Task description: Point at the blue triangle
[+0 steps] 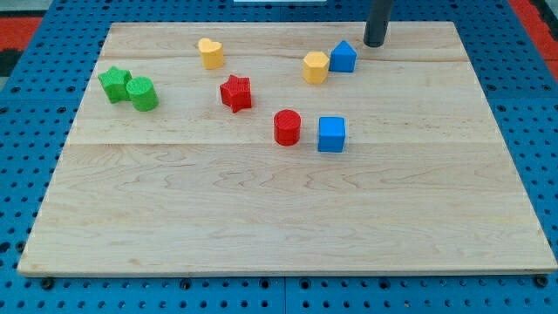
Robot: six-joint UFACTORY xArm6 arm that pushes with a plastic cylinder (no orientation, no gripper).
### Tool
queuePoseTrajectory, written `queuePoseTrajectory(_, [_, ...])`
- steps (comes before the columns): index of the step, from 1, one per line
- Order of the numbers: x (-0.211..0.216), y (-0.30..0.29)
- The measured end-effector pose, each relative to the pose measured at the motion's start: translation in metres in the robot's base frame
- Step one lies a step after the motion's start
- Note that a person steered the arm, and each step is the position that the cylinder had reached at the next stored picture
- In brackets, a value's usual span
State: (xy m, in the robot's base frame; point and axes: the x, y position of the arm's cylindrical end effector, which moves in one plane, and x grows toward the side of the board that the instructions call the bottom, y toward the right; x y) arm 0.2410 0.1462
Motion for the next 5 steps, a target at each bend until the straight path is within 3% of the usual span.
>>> queuePoseTrajectory(5, [-0.009,0.013])
